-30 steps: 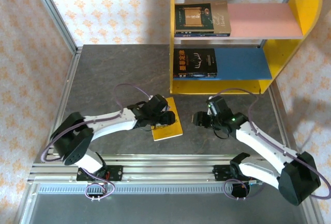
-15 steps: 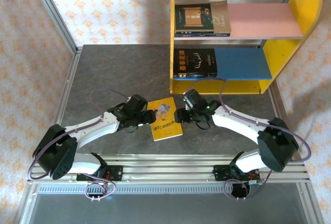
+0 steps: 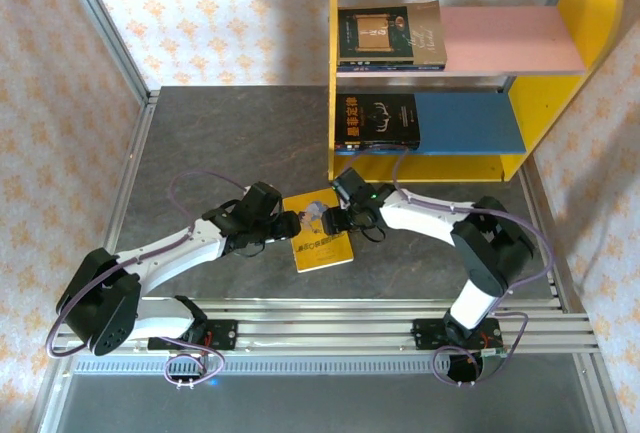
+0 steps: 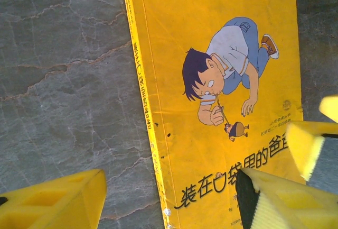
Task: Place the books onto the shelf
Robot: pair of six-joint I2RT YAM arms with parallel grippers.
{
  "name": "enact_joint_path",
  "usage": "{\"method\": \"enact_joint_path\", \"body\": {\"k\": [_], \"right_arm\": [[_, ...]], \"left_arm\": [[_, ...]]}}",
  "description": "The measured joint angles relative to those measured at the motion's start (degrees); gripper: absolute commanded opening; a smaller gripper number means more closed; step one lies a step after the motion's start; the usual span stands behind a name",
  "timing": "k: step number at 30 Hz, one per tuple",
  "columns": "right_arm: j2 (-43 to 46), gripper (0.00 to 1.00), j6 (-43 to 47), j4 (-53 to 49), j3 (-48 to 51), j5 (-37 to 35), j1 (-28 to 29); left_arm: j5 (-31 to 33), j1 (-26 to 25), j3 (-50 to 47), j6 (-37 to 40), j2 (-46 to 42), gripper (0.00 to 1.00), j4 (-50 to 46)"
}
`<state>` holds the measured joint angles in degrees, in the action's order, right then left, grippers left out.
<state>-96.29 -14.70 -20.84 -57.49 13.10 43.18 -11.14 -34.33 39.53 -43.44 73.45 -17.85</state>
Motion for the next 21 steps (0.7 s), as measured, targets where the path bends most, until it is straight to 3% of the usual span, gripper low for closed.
{"method": "enact_joint_path", "body": {"k": [14,18,21], "right_arm": [[-6.78,0.78,0.44,1.18,-3.93,-1.88,3.85],[-8.24,0.69,0.0,1.36,-5.49,-3.96,5.2],[-8.37,0.56,-0.72,1.92,-5.51,-4.83,5.44]], "left_arm": [[-0.02,0.0,-2.03,-0.04,0.17,0.68,0.09],[-0.04,0.0,-2.25,-0.04,0.7,0.68,0.42],[-0.07,0.0,-2.75,-0.11,1.36,0.68,1.09]]}}
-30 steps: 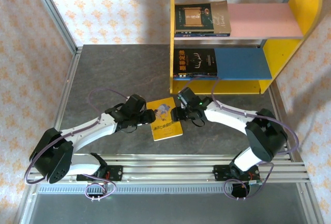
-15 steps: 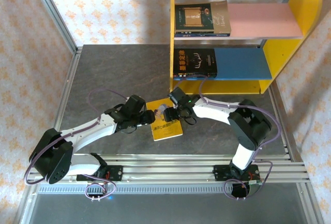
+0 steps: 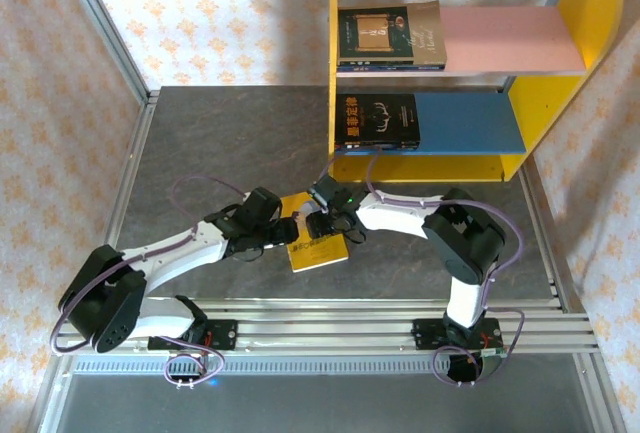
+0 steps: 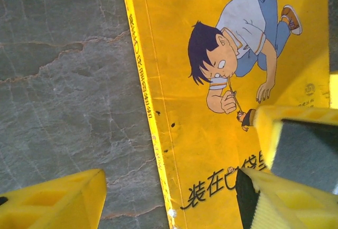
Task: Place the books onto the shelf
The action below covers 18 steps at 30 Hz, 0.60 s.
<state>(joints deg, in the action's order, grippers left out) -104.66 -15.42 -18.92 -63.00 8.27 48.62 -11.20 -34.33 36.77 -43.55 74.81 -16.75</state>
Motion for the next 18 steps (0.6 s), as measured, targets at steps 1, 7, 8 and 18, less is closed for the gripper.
{"method": "enact_joint_path", "body": {"k": [1,7,8,18], "right_arm": [[0.0,0.52,-0.26,0.15,0.02,-0.24,-0.02],[0.44,0.32,-2.01,2.84,1.68,-2.25,-0.04],[0.68,0.28,-2.12,3.19,2.05,-2.58,-0.07],[2.73,0.2,-2.14,7.93,6.08,-3.04,-0.37]], "left_arm": [[-0.09,0.0,-0.24,-0.04,0.31,0.68,0.37],[-0.17,0.0,-0.63,-0.07,2.64,0.68,1.01],[-0.17,0.0,-0.63,-0.07,3.06,0.68,1.11],[0.11,0.35,-1.03,-0.09,6.38,0.67,2.93]]}}
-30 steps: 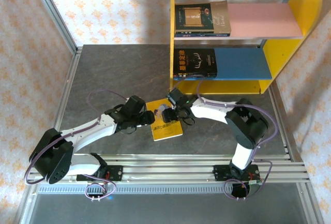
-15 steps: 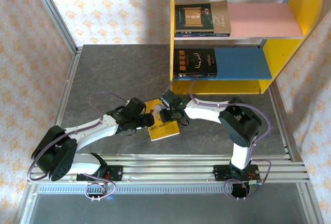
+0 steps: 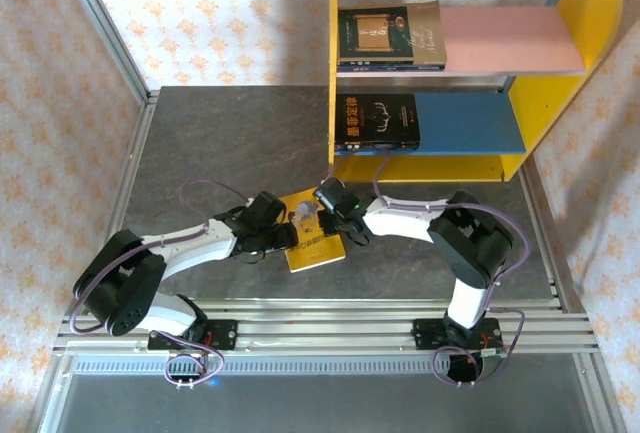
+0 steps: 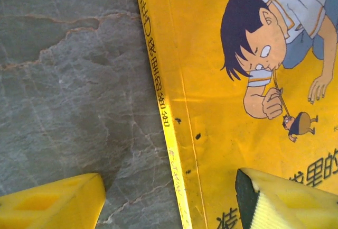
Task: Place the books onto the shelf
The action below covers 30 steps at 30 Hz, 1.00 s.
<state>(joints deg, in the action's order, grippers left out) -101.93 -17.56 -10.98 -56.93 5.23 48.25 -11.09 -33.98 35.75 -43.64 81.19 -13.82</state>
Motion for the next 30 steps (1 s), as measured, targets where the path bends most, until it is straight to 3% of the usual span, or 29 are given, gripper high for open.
{"method": "enact_joint_path", "body": {"k": [10,16,24,30], "right_arm": [[1.57,0.2,-3.08,11.26,6.29,11.3,-0.11],[1.75,0.2,-4.09,11.45,6.47,11.3,0.44],[1.44,0.2,-5.79,11.56,6.25,12.2,1.79],[1.38,0.2,-6.47,11.74,6.23,12.46,1.84]], "left_arm": [[-0.72,0.39,-0.17,-0.96,0.5,0.64,1.22],[-2.1,0.72,-1.22,-1.36,-2.45,0.64,1.49],[-2.01,0.76,-4.31,-1.07,-16.98,0.67,2.1],[-1.62,0.76,-4.37,-0.92,-16.61,0.61,1.97]]}}
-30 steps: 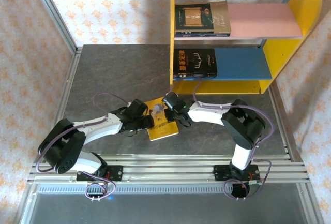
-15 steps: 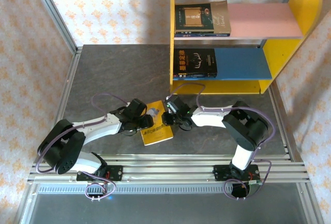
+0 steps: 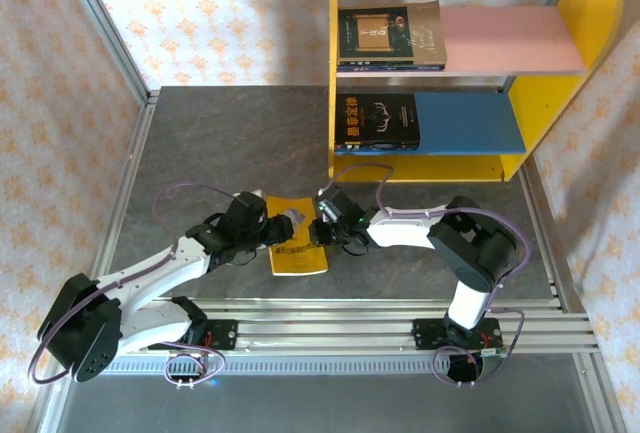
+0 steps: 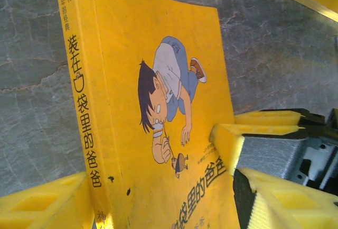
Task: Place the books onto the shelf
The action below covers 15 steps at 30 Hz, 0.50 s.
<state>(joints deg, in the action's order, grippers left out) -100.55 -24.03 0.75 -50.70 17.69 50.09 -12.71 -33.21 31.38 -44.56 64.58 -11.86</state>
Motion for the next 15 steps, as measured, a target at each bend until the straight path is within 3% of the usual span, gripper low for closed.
{"method": "enact_joint_path", "body": {"k": [5,15], "right_arm": [[0.0,0.2,-0.02,-0.02,0.0,-0.04,0.02],[0.0,0.2,-1.18,0.22,0.04,0.31,0.02]], "left_arm": [[0.28,0.26,0.0,0.31,1.95,0.46,-0.35],[0.24,0.37,0.0,0.68,2.01,0.43,-0.28]]}}
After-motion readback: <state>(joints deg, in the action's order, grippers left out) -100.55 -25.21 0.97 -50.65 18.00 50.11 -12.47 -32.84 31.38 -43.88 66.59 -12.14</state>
